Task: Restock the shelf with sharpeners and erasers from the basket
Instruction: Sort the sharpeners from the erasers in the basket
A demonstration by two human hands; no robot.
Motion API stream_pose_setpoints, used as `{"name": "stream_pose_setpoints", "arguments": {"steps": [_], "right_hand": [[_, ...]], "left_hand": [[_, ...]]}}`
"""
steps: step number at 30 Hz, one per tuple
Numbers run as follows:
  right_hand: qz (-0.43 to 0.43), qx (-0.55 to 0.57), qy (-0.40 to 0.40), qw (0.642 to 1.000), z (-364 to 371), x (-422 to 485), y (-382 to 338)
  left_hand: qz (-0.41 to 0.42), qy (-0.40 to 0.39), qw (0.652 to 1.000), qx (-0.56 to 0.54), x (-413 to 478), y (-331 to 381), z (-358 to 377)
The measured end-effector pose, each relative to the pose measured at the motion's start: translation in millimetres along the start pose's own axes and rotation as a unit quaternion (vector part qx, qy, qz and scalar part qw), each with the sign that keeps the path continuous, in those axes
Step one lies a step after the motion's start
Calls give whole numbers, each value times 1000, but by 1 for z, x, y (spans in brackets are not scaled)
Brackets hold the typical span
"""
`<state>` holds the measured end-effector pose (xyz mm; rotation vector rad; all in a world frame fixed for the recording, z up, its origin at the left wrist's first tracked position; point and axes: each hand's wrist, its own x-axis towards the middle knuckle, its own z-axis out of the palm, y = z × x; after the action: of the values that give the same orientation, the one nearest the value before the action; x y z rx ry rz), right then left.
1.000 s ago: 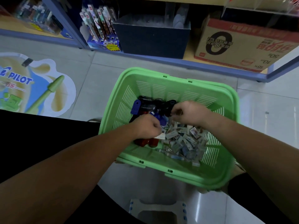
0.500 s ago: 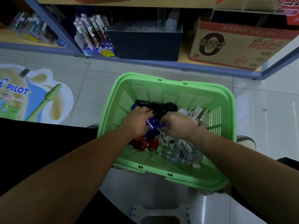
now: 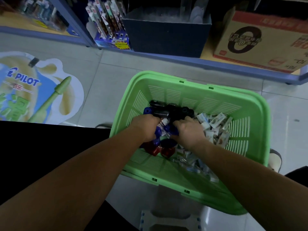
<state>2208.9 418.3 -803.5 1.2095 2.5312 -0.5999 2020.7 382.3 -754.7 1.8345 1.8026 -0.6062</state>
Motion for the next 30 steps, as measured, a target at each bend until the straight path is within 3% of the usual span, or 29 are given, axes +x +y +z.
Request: {"name": "stream_pose_setpoints", "arguments": {"steps": [4, 6, 8, 10, 12, 16, 19, 26, 30], "right_hand": [[-23, -2, -6, 1000, 5, -3, -16], [-55, 63, -51, 995, 4, -3, -26], [-76, 133, -125, 980, 1, -4, -32], [-92, 134, -122, 979, 1, -8, -30], [-104, 78, -31, 991, 1, -10, -18], [-83, -30, 7, 996, -4, -13, 19], [-78, -48, 13, 996, -3, -12, 32], [-59, -81, 10, 995, 11, -22, 23], [-17, -4, 9, 1000, 8, -13, 23]], "left_hand": [[7, -90, 993, 75, -11, 1, -3], [11, -123, 985, 125, -15, 5, 1], [4, -130, 986, 109, -13, 10, -1], [-13, -75, 997, 34, -7, 12, -6], [0, 12, 999, -34, 2, 10, -4], [27, 29, 993, -111, 17, 13, 16], [11, 55, 994, -89, 26, 17, 34], [72, 101, 992, -20, 26, 19, 50], [52, 98, 994, -7, 32, 26, 52]]}}
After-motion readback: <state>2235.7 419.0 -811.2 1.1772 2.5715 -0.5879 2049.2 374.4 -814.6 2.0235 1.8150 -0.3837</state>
